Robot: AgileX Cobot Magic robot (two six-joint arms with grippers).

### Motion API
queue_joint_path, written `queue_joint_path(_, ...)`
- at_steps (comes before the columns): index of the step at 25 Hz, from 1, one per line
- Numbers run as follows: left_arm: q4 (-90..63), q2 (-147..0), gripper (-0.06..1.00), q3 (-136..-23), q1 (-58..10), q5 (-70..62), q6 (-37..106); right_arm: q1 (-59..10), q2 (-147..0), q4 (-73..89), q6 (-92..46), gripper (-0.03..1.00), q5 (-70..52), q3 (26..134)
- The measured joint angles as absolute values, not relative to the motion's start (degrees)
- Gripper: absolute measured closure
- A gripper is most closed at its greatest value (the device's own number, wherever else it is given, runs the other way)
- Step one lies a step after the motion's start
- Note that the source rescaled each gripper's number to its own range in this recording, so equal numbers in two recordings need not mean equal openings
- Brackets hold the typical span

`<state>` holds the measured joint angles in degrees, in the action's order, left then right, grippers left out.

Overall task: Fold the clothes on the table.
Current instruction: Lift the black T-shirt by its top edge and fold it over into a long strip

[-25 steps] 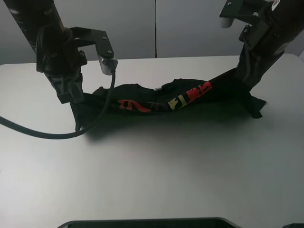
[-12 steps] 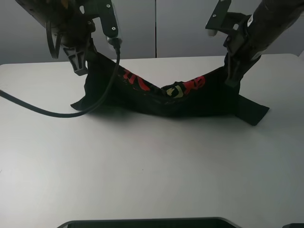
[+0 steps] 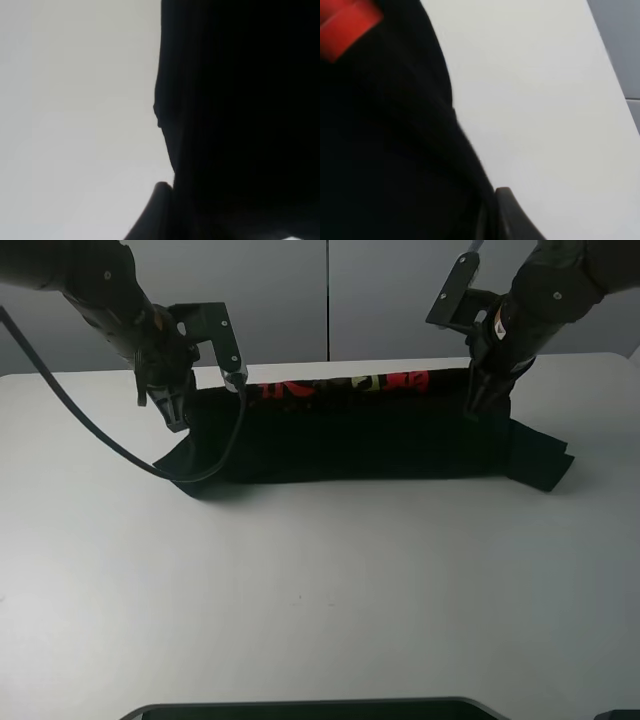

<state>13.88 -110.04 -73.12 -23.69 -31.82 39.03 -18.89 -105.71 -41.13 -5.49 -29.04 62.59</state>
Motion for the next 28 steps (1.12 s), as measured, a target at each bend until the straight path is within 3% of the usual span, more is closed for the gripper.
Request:
queue_joint_path(7,14.0,-111.3,0.94,-73.1,-22.9,-24.0,39.0,-18.9,-112.5,-44.4,-3.2,0.96,-27.2,62.6)
queue_joint_path(18,15.9,-119.9,0.94,-73.1,-22.9,-18.3,39.1,-18.9,-117.6,-59.6,13.7,0.95,-22.8,62.6)
queue_joint_path(23,16.2,-121.5,0.94,-73.1,-22.8,-17.9,39.1,-18.9,-117.6,-63.1,16.4,0.85,-20.4,62.6)
queue_joint_path(28,16.2,-121.5,0.94,-73.1,-22.3,-17.1,39.1,-18.9,-117.6,-67.1,21.1,0.68,-20.2,62.6)
